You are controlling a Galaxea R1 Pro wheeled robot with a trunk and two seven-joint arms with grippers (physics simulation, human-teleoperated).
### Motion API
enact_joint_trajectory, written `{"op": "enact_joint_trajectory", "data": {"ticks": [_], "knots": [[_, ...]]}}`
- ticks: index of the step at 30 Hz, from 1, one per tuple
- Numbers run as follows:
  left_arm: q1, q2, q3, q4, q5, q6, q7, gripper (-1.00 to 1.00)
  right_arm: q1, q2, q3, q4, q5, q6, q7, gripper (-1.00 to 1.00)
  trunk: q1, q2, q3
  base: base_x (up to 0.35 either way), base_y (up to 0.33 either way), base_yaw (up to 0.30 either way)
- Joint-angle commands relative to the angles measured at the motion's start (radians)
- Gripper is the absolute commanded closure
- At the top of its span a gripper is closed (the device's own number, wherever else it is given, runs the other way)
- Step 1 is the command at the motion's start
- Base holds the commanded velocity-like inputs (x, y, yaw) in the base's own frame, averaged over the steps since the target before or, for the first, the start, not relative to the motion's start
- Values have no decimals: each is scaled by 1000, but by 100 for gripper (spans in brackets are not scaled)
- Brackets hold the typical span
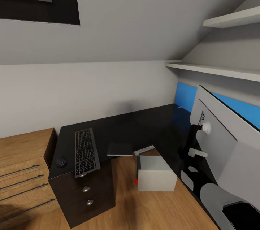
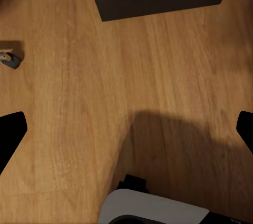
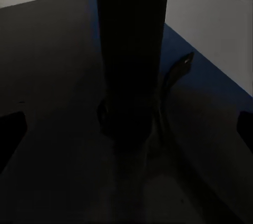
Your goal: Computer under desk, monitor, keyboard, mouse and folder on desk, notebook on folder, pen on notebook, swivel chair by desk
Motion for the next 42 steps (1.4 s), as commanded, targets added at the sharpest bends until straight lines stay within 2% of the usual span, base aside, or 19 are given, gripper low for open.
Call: {"op": "enact_joint_trajectory", "data": {"ticks": [1,15,24,42], "knots": [[0,1,-9,-2,7,-2,7,-100,-1,-1,9,0,-7,-2,-4,-100,0,-1,-1,30,0,0],[0,1,-9,-1,8,-2,7,-100,0,-4,7,0,-9,-2,-4,-100,0,-1,-1,80,0,0],[0,1,-10,0,9,-2,7,-100,0,-20,6,-1,-9,-2,-4,-100,0,-1,-1,54,-55,0],[0,1,-9,0,8,-2,7,-100,-1,-22,6,-2,-9,-1,-5,-100,0,-1,-1,56,8,0]]}}
